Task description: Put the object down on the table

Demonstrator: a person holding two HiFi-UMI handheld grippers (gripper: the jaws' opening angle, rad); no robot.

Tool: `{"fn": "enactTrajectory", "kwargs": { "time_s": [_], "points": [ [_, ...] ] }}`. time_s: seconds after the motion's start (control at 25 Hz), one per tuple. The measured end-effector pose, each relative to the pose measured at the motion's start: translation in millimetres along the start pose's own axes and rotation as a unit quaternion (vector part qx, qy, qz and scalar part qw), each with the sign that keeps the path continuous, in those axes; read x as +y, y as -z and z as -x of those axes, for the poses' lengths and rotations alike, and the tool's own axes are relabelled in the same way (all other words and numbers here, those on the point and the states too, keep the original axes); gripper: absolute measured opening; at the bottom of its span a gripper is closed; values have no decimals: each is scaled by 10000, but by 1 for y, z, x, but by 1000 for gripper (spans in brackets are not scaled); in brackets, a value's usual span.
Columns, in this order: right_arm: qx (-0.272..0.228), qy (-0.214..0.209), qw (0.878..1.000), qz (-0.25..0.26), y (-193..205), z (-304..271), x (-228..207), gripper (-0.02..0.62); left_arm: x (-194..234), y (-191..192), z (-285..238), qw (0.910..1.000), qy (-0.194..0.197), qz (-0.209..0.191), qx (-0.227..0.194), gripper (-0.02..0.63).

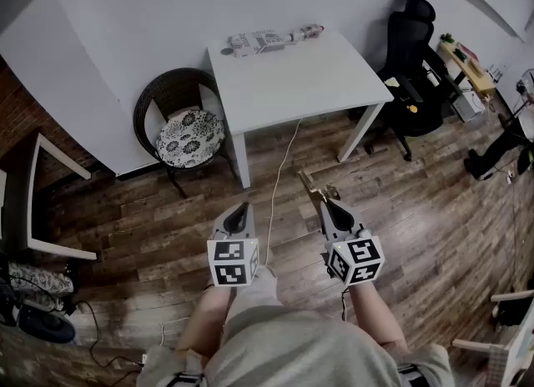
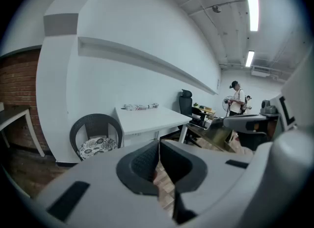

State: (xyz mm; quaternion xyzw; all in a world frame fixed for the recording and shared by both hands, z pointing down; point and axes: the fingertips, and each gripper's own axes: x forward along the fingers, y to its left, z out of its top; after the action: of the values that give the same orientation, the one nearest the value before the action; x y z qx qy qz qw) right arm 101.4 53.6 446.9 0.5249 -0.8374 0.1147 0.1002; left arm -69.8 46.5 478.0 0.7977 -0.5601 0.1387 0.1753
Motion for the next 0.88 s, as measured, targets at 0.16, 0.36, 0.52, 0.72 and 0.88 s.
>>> {"fn": "enactTrajectory", "kwargs": {
  "time_s": [0.16,0.36,0.52,0.72,0.88],
  "points": [
    [-70,-104,9999,51,26,86,14,12,-67,43,69,9998,-21,211,-62,11],
    [-217,-141,9996,-57,42,166,27,12,-118,71,139,9997,-112,195,-122,11],
    [-298,-171,9994,-34,47,201,42,12,-130,82,173,9996,-184,179,-142,11],
    [-387,-144,9991,-61,46,218,41,12,-137,85,184,9995,-224,128,-156,11],
    [-446,-106,9989,-77,48,225,38,12,-141,83,186,9995,-204,85,-233,11]
  ]
}}
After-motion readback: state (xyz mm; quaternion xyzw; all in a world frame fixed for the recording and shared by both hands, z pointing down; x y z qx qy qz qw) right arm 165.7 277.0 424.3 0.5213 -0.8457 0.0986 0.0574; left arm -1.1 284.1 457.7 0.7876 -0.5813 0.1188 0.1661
